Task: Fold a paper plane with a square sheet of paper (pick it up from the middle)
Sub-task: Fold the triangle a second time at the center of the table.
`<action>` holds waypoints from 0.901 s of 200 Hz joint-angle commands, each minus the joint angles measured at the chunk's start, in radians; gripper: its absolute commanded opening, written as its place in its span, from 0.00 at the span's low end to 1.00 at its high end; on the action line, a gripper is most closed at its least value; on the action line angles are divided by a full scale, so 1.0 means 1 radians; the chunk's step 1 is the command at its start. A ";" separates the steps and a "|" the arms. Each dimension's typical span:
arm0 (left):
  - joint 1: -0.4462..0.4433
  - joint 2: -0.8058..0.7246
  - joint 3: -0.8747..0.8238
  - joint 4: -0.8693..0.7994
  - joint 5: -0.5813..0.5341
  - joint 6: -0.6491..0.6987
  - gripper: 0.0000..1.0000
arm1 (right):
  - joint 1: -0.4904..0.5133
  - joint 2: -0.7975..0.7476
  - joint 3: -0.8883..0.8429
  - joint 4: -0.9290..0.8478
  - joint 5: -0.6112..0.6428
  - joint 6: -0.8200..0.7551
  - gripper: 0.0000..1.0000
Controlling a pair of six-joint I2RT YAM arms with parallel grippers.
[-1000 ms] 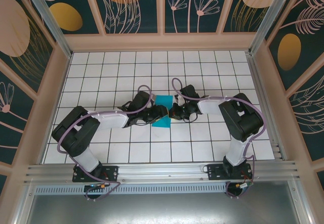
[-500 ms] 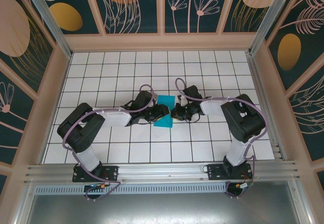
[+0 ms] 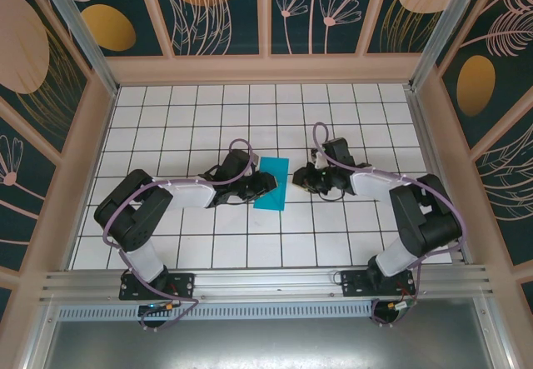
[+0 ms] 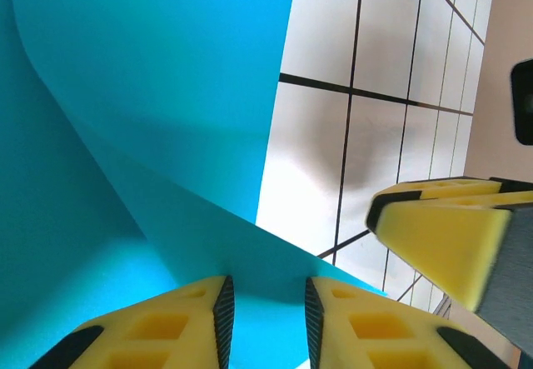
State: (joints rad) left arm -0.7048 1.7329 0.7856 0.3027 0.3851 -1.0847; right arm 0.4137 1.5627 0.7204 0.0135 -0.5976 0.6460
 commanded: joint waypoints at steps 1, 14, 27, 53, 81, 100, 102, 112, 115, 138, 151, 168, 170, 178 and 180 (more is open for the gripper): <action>0.009 0.019 0.007 -0.004 -0.003 0.019 0.31 | 0.000 -0.023 -0.020 0.075 -0.093 -0.009 0.27; 0.009 0.019 0.007 -0.005 -0.003 0.019 0.31 | 0.002 -0.017 -0.021 0.103 -0.127 -0.009 0.30; 0.010 0.017 0.007 -0.006 -0.003 0.020 0.30 | 0.007 -0.012 -0.018 0.122 -0.142 -0.006 0.32; 0.009 0.020 0.010 -0.006 0.000 0.020 0.27 | 0.022 0.000 -0.011 0.142 -0.163 -0.013 0.35; 0.009 0.020 0.012 -0.006 0.003 0.020 0.25 | 0.046 0.034 0.011 0.121 -0.163 -0.032 0.35; 0.009 0.020 0.011 -0.008 0.003 0.020 0.25 | 0.056 0.052 0.025 0.111 -0.163 -0.041 0.34; 0.010 0.020 0.011 -0.007 0.003 0.020 0.25 | 0.057 0.053 0.026 0.111 -0.163 -0.042 0.34; 0.010 0.020 0.012 -0.008 0.003 0.020 0.24 | 0.060 0.059 0.030 0.111 -0.162 -0.044 0.32; 0.009 0.020 0.013 -0.008 0.003 0.018 0.24 | 0.060 0.061 0.031 0.111 -0.163 -0.045 0.31; 0.010 0.017 0.013 -0.008 0.004 0.018 0.24 | 0.062 0.075 0.041 0.108 -0.159 -0.049 0.26; 0.009 0.014 0.011 -0.010 0.005 0.018 0.24 | 0.062 0.083 0.046 0.107 -0.154 -0.052 0.24; 0.010 0.009 0.011 -0.011 0.003 0.018 0.24 | 0.062 0.096 0.054 0.107 -0.153 -0.054 0.21; 0.009 0.008 0.011 -0.011 0.004 0.018 0.24 | 0.062 0.098 0.054 0.107 -0.153 -0.054 0.21; 0.009 0.007 0.011 -0.011 0.004 0.018 0.24 | 0.062 0.103 0.059 0.106 -0.151 -0.057 0.19; 0.010 0.005 0.011 -0.012 0.005 0.019 0.24 | 0.062 0.106 0.061 0.104 -0.152 -0.058 0.18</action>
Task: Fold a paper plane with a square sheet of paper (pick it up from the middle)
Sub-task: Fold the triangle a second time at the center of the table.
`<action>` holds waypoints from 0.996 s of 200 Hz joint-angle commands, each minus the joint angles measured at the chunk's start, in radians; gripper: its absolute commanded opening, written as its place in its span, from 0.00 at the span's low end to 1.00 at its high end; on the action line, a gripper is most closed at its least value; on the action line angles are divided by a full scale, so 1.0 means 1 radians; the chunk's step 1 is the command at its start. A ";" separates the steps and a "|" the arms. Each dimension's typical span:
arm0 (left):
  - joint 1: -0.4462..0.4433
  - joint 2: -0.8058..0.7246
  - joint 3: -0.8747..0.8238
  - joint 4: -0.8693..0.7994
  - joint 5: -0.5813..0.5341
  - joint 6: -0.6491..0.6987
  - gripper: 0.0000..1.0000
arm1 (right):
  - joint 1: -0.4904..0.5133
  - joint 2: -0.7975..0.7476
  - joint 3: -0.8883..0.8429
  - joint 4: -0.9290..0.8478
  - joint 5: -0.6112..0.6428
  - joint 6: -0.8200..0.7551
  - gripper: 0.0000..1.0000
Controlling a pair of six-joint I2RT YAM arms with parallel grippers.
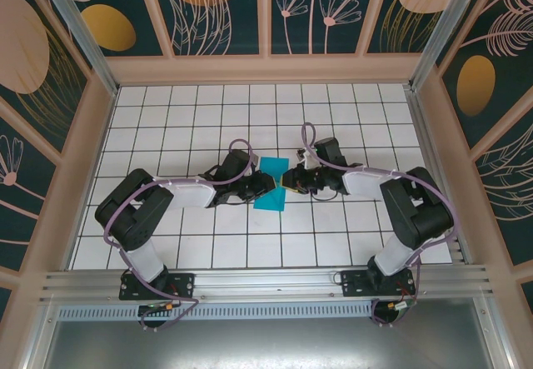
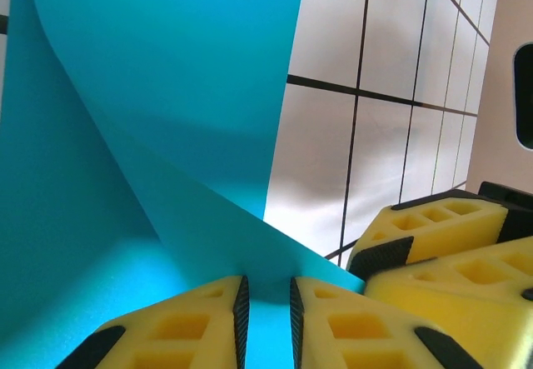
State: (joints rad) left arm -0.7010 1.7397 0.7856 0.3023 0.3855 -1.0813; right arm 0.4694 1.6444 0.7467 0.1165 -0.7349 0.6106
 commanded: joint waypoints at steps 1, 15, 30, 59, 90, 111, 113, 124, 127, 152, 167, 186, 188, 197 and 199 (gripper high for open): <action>0.005 -0.002 0.011 -0.012 0.003 0.014 0.24 | 0.007 0.024 0.035 0.000 -0.015 -0.023 0.18; 0.006 -0.010 0.008 -0.016 0.001 0.014 0.24 | 0.006 0.033 0.040 -0.002 -0.010 -0.027 0.13; 0.005 -0.020 -0.009 -0.023 -0.029 0.002 0.23 | 0.006 0.042 0.048 -0.011 -0.008 -0.035 0.03; 0.031 -0.124 -0.085 -0.034 -0.106 -0.033 0.23 | 0.018 0.057 0.056 -0.007 -0.024 -0.053 0.00; 0.068 -0.199 -0.164 -0.024 -0.146 -0.060 0.23 | 0.041 0.081 0.074 -0.024 -0.041 -0.083 0.00; 0.071 -0.200 -0.168 -0.003 -0.114 -0.046 0.23 | 0.038 0.102 0.092 -0.069 0.008 -0.104 0.00; 0.072 -0.199 -0.167 0.002 -0.108 -0.044 0.23 | 0.037 0.104 0.094 -0.073 0.014 -0.106 0.00; 0.072 -0.186 -0.159 0.020 -0.076 -0.035 0.23 | 0.032 0.119 0.107 -0.100 0.042 -0.118 0.00; 0.072 -0.183 -0.157 0.028 -0.069 -0.033 0.23 | 0.030 0.124 0.112 -0.106 0.048 -0.121 0.00; 0.070 -0.159 -0.141 0.100 -0.008 -0.026 0.21 | 0.021 0.156 0.144 -0.145 0.092 -0.150 0.00; 0.066 -0.139 -0.128 0.140 0.027 -0.029 0.20 | 0.017 0.171 0.160 -0.164 0.110 -0.165 0.00; 0.051 -0.106 -0.100 0.153 0.049 -0.027 0.17 | 0.013 0.183 0.174 -0.175 0.114 -0.182 0.00; 0.051 -0.103 -0.098 0.153 0.050 -0.026 0.18 | 0.012 0.184 0.176 -0.176 0.115 -0.183 0.00; 0.047 -0.090 -0.089 0.153 0.053 -0.025 0.17 | 0.011 0.186 0.178 -0.179 0.118 -0.188 0.00; 0.045 -0.088 -0.087 0.154 0.054 -0.025 0.17 | 0.011 0.187 0.179 -0.180 0.118 -0.189 0.00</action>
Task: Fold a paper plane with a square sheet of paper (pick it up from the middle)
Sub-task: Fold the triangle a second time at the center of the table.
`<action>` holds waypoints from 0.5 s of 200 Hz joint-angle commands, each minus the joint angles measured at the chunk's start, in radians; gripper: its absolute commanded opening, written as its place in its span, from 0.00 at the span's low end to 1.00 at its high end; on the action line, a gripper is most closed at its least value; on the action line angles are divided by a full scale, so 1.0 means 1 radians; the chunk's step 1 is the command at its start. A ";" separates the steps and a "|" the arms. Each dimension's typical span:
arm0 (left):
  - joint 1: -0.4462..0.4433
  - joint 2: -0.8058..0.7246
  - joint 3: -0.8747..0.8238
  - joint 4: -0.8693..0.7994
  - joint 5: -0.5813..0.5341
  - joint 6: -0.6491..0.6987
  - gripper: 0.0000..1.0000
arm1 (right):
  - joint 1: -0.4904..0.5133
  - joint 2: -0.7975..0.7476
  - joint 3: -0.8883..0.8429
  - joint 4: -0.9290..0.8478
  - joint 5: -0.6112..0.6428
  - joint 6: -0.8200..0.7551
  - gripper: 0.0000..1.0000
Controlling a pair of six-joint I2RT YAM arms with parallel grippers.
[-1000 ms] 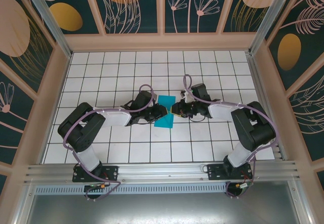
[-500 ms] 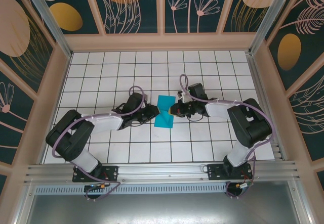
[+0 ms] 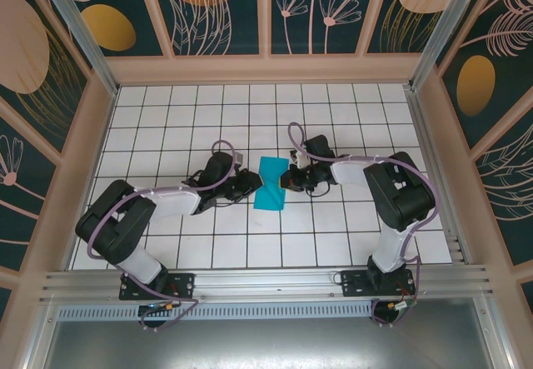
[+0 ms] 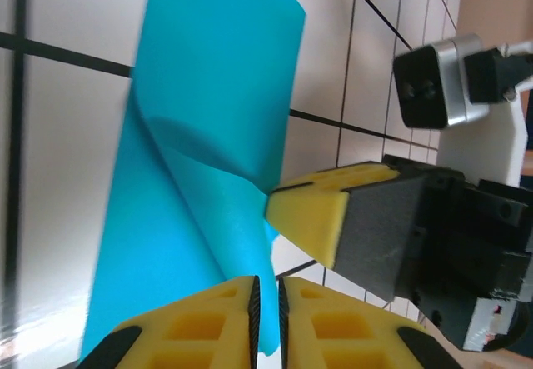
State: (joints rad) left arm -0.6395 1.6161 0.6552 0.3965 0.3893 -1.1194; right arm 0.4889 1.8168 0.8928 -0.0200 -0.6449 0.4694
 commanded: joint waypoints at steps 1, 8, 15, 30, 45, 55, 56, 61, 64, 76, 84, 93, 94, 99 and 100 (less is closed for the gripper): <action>-0.017 0.038 0.044 0.061 0.051 0.013 0.17 | -0.009 0.015 0.033 -0.043 0.028 -0.048 0.00; -0.018 0.048 0.051 0.062 0.056 0.013 0.17 | -0.011 0.016 0.032 -0.046 0.028 -0.050 0.00; -0.019 0.059 0.058 0.062 0.063 0.013 0.17 | -0.013 0.016 0.032 -0.045 0.028 -0.052 0.00; -0.025 0.083 0.077 0.063 0.073 0.012 0.16 | -0.015 0.016 0.032 -0.046 0.026 -0.056 0.00; -0.030 0.092 0.093 0.061 0.080 0.012 0.15 | -0.017 0.015 0.033 -0.048 0.028 -0.058 0.00; -0.034 0.129 0.103 0.057 0.085 0.013 0.15 | -0.019 0.015 0.033 -0.049 0.030 -0.060 0.00; -0.034 0.131 0.104 0.056 0.086 0.013 0.15 | -0.018 0.015 0.033 -0.049 0.030 -0.061 0.00; -0.035 0.138 0.110 0.053 0.087 0.014 0.15 | -0.019 0.013 0.032 -0.049 0.030 -0.060 0.00; -0.035 0.142 0.113 0.052 0.090 0.015 0.15 | -0.019 0.013 0.033 -0.049 0.028 -0.061 0.00; -0.037 0.156 0.125 0.048 0.094 0.017 0.14 | -0.020 0.012 0.034 -0.051 0.027 -0.064 0.00; -0.041 0.163 0.132 0.047 0.096 0.017 0.14 | -0.021 0.012 0.035 -0.051 0.025 -0.066 0.00; -0.042 0.171 0.140 0.043 0.098 0.020 0.14 | -0.023 0.015 0.036 -0.053 0.024 -0.067 0.00; -0.043 0.172 0.141 0.043 0.098 0.020 0.14 | -0.023 0.015 0.036 -0.053 0.024 -0.067 0.00; -0.042 0.176 0.145 0.039 0.097 0.021 0.14 | -0.022 0.014 0.036 -0.052 0.022 -0.069 0.00; -0.042 0.177 0.145 0.037 0.097 0.021 0.14 | -0.022 0.014 0.036 -0.052 0.022 -0.068 0.00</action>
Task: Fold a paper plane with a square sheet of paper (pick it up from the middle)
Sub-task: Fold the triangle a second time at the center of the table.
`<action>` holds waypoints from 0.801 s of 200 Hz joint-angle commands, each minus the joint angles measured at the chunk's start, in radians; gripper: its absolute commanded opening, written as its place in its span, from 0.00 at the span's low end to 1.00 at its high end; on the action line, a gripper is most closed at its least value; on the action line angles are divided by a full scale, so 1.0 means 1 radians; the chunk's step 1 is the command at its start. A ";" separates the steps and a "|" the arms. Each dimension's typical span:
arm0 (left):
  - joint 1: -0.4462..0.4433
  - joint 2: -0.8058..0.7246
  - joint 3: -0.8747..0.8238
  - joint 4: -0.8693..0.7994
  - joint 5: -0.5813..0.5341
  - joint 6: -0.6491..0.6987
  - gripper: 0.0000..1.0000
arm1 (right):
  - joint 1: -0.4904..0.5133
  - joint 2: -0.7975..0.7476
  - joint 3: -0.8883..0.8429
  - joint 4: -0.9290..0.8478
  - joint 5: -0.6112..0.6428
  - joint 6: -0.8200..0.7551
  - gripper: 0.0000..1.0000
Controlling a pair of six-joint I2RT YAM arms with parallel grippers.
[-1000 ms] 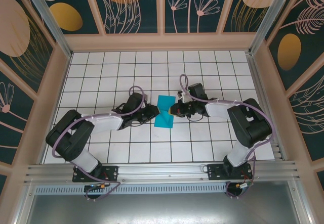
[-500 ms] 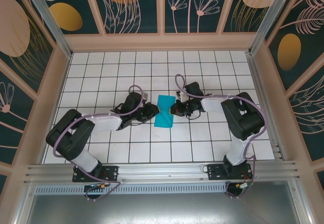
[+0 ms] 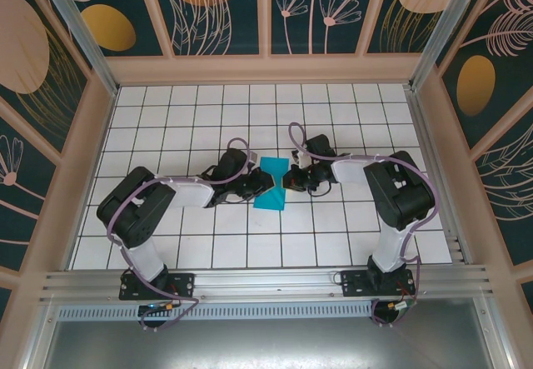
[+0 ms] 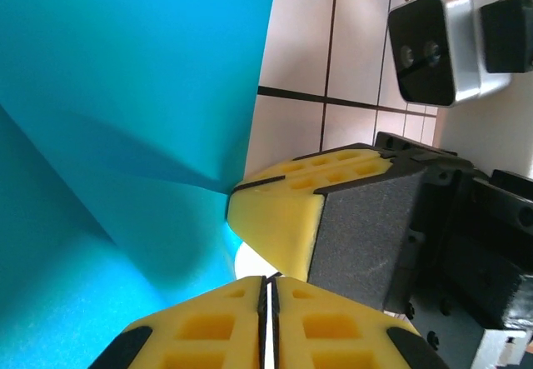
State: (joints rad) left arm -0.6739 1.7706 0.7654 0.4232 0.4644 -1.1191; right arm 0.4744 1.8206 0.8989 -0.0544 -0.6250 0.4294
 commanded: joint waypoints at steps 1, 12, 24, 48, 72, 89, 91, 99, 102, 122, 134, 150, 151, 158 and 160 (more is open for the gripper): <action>-0.009 0.023 0.036 0.009 0.022 0.021 0.14 | -0.007 0.011 0.030 -0.018 0.002 -0.028 0.00; -0.010 0.032 0.042 0.005 0.023 0.022 0.14 | -0.008 0.011 0.032 -0.019 0.002 -0.033 0.00; -0.010 0.043 0.050 0.001 0.022 0.027 0.14 | -0.007 0.013 0.033 -0.021 0.004 -0.037 0.00; -0.010 0.059 0.054 -0.003 0.022 0.028 0.14 | -0.009 0.014 0.035 -0.029 0.010 -0.043 0.00; -0.011 0.067 0.054 -0.009 0.022 0.030 0.14 | -0.011 0.017 0.039 -0.027 0.013 -0.044 0.00; -0.011 0.075 0.056 -0.009 0.025 0.031 0.14 | -0.010 0.020 0.041 -0.027 0.013 -0.044 0.00; -0.012 0.075 0.056 -0.009 0.026 0.031 0.14 | -0.010 0.020 0.042 -0.028 0.013 -0.044 0.00; -0.011 0.080 0.057 -0.010 0.027 0.031 0.14 | -0.010 0.021 0.044 -0.029 0.014 -0.044 0.00; -0.011 0.081 0.057 -0.009 0.026 0.031 0.14 | -0.011 0.022 0.044 -0.030 0.014 -0.046 0.00; -0.011 0.090 0.058 -0.009 0.032 0.031 0.14 | -0.011 0.024 0.045 -0.036 0.019 -0.049 0.00; -0.011 0.093 0.060 -0.007 0.034 0.031 0.14 | -0.012 0.025 0.046 -0.037 0.021 -0.049 0.00; -0.012 0.098 0.060 -0.008 0.034 0.031 0.14 | -0.012 0.027 0.047 -0.038 0.022 -0.049 0.00; -0.012 0.098 0.060 -0.009 0.034 0.031 0.14 | -0.012 0.027 0.047 -0.037 0.022 -0.049 0.00; -0.012 0.099 0.060 -0.008 0.033 0.032 0.14 | -0.013 0.029 0.047 -0.037 0.023 -0.049 0.00; -0.011 0.100 0.060 -0.008 0.033 0.032 0.14 | -0.012 0.029 0.048 -0.037 0.024 -0.049 0.00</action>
State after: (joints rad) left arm -0.6811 1.8526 0.8036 0.4217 0.4767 -1.1076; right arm 0.4706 1.8336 0.9157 -0.0731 -0.6174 0.3981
